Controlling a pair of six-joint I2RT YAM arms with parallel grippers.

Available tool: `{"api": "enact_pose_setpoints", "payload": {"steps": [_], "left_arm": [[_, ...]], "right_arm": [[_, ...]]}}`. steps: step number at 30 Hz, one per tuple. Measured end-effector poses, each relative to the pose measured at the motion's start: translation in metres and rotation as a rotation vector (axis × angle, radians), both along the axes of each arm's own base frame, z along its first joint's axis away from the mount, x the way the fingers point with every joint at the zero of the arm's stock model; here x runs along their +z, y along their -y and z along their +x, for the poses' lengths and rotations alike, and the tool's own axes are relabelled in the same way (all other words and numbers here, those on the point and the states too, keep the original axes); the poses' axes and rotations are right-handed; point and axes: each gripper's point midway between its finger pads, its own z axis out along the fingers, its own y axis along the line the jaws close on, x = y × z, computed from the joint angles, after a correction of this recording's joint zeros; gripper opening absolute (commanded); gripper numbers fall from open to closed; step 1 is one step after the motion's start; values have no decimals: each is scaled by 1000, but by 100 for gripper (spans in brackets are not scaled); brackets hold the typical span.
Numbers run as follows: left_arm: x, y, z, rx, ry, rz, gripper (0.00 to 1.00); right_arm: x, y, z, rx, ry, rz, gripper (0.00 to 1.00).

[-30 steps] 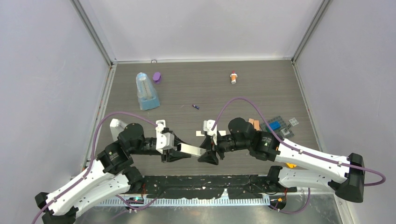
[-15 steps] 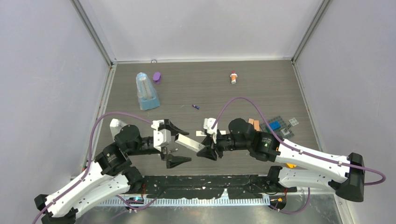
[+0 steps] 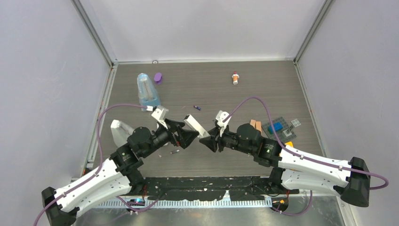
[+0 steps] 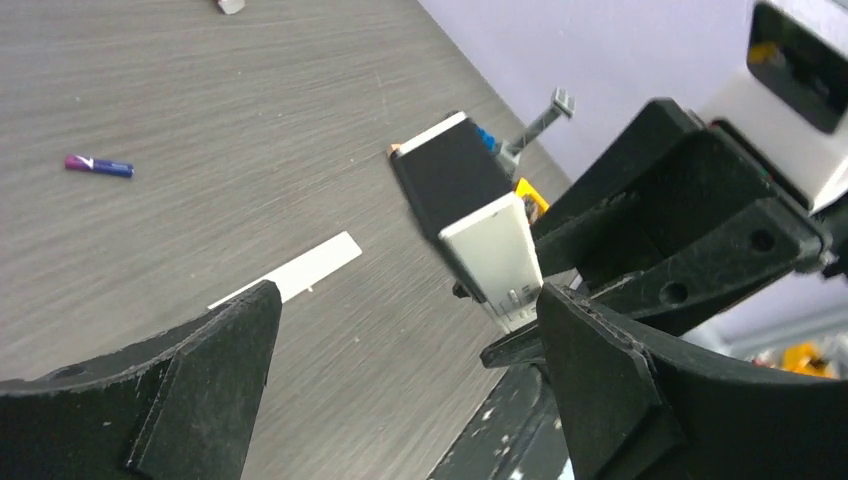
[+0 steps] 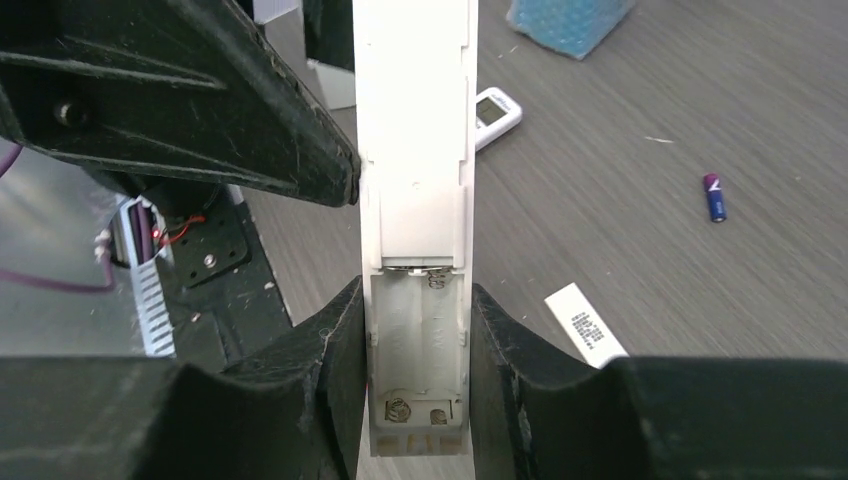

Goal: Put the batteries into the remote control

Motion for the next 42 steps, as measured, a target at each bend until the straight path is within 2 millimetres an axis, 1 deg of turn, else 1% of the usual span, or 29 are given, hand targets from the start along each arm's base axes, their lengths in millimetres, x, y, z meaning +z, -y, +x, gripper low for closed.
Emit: {"api": "enact_pose_setpoints", "payload": {"steps": [3,7,9,11,12,17,19,20,21,24,27,29,30,33,35,37,38,39,41,42], "left_arm": [[2,-2,8,74,-77,-97,100],[19,-3,17,136,-116,-231,100],[31,-2,20,150,-125,-299,100],[38,-1,22,154,-132,-344,98],[39,0,23,154,-135,-354,96],[42,6,26,151,-161,-397,70],[39,6,27,158,-175,-400,63],[37,6,29,168,-188,-401,57],[35,6,30,177,-195,-400,54],[26,6,34,205,-232,-395,47],[19,8,37,219,-260,-393,45],[13,8,38,226,-276,-389,39],[10,8,38,230,-285,-386,34],[5,8,39,241,-295,-377,11],[2,5,41,259,-300,-374,0],[1,3,41,271,-295,-369,0],[0,0,41,276,-291,-366,0],[-1,-2,41,284,-284,-361,0],[-4,-11,42,317,-262,-330,0],[-4,-18,42,340,-247,-312,0]], "right_arm": [[4,1,9,-50,19,28,22],[14,-2,17,-86,43,66,22],[13,-5,19,-95,47,69,22],[9,-8,22,-104,46,61,22],[7,-10,22,-106,44,56,21],[-8,-14,28,-128,34,16,21],[-13,-14,28,-133,30,4,21],[-14,-15,29,-137,30,-1,21],[-15,-15,29,-139,30,-2,21],[-14,-18,31,-144,32,-2,21],[-12,-22,32,-145,34,0,21],[-11,-26,33,-145,33,-1,21],[-11,-27,34,-146,33,-3,21],[-12,-30,35,-150,29,-7,23],[-13,-30,36,-156,27,-12,33],[-14,-31,37,-158,23,-17,56],[-14,-31,36,-157,21,-17,62],[-14,-32,36,-157,14,-14,72],[-14,-32,35,-156,8,-9,79],[-13,-33,35,-156,4,-6,80]]}}
